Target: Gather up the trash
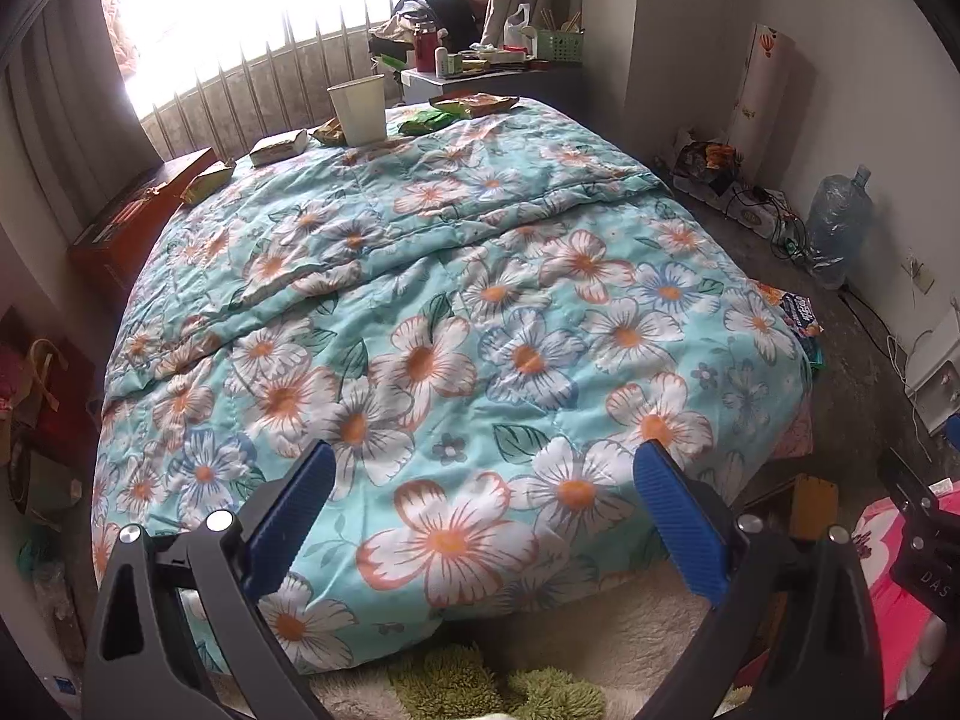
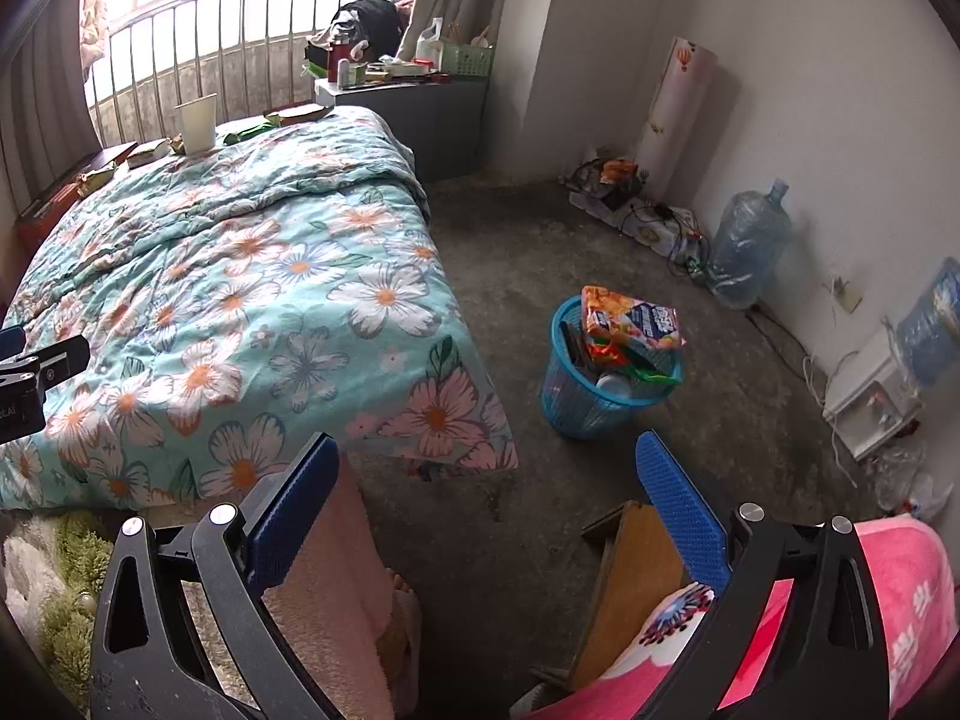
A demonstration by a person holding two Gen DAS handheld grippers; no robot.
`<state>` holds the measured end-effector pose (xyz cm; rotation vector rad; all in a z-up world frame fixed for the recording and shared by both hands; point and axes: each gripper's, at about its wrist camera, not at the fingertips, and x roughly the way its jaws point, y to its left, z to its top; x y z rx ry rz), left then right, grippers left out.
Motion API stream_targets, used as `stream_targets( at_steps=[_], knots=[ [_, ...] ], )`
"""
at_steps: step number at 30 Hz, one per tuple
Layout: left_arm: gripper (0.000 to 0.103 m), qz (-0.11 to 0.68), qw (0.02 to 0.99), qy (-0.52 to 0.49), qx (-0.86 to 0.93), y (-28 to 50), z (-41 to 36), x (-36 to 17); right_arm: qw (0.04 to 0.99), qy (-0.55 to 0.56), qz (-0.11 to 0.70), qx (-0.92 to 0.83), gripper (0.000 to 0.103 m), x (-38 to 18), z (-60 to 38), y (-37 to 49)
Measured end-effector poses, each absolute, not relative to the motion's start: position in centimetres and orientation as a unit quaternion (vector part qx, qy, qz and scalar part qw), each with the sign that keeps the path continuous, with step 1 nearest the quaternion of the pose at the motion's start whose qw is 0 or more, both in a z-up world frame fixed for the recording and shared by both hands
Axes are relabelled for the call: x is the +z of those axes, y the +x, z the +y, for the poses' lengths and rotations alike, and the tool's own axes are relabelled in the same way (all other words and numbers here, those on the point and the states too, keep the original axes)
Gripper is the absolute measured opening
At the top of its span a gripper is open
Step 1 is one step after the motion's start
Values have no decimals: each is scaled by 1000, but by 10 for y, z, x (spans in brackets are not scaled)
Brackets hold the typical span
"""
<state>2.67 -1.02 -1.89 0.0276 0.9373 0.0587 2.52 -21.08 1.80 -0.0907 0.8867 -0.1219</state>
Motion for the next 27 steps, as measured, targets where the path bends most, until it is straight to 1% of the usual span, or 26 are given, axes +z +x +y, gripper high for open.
stream_targets(
  at_steps=[4,27],
  knots=[
    [97,442,896,25,22,25,-15,-14,902,-43,425,-62,95,19,-213,24],
    [97,444,895,-12,24,24,-8,-12,905,-48,418,-60,95,25,-212,24]
  ],
)
